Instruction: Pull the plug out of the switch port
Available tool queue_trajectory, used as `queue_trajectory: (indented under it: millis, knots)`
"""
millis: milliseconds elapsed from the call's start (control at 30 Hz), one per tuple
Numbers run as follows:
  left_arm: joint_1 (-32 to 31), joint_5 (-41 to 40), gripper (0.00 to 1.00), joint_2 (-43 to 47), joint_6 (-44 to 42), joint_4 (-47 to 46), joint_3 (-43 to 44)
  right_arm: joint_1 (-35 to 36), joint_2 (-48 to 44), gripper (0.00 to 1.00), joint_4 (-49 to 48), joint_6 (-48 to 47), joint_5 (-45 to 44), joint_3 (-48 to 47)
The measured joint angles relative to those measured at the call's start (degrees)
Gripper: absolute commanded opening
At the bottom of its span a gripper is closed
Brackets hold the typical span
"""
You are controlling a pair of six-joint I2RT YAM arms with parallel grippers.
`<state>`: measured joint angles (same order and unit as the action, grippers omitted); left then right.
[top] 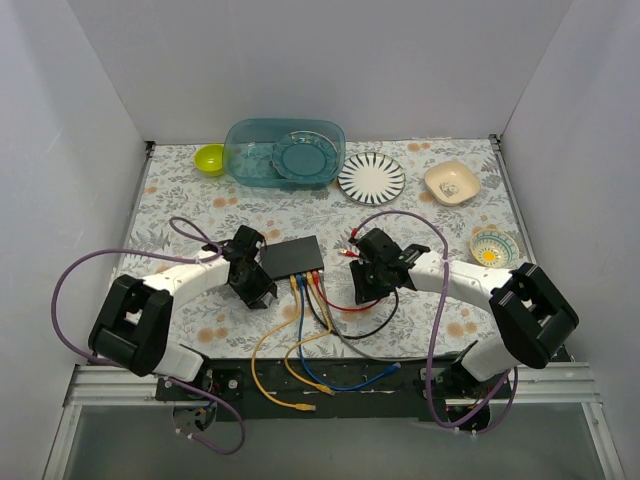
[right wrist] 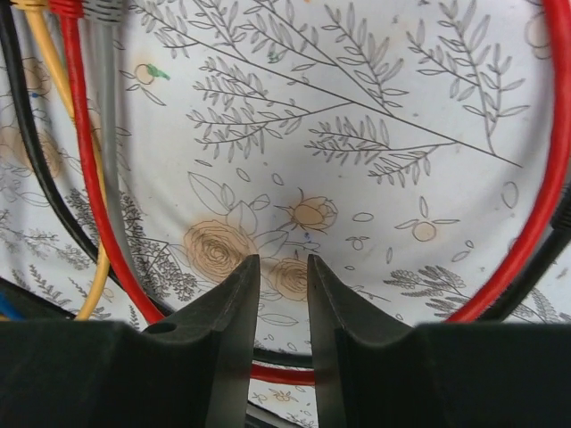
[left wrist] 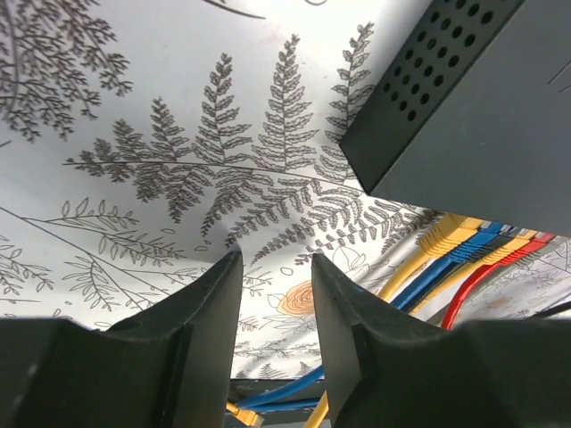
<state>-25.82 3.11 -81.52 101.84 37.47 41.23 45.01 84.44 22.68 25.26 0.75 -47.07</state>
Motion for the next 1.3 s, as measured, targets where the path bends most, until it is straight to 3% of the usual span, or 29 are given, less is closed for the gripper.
queue_trajectory:
  millis: [267, 500, 700, 1000, 1100, 1133, 1233, 1300]
  knots:
    - [0.7, 4.1, 0.37, -8.7, -0.9, -1.4, 6.9, 1.2, 1.9, 0.36, -4.2, -0.1, 8.0, -0.3]
    - [4.0, 8.0, 0.37, -14.3, -2.6, -2.0, 12.0, 6.1, 10.8, 0.36, -5.1, 0.3, 13.2, -6.3]
    - [7.4, 9.8, 0.37, -18.4, -4.3, -2.1, 16.4, 7.7, 16.3, 0.37, -5.1, 0.5, 14.2, -12.6]
    - [9.1, 8.3, 0.38, -22.1, -7.0, -2.4, 21.9, 4.2, 22.4, 0.41, -2.6, -0.3, 12.6, -20.4]
    - [9.9, 3.6, 0.48, -20.7, -8.2, -2.1, 22.0, 3.2, 20.9, 0.56, -0.4, -1.6, 9.4, -21.1]
    - [10.3, 1.6, 0.51, -19.9, -8.6, -1.9, 21.9, 3.1, 19.7, 0.65, 0.6, -1.9, 8.1, -21.0]
    - [10.9, -2.5, 0.66, -15.8, -9.3, -1.5, 20.8, 2.5, 13.2, 0.76, 2.4, -3.1, 3.7, -20.9]
    - [11.3, -3.8, 0.78, -10.5, -9.4, -2.4, 19.4, 1.9, 8.6, 0.77, 2.3, -3.9, 1.9, -21.2]
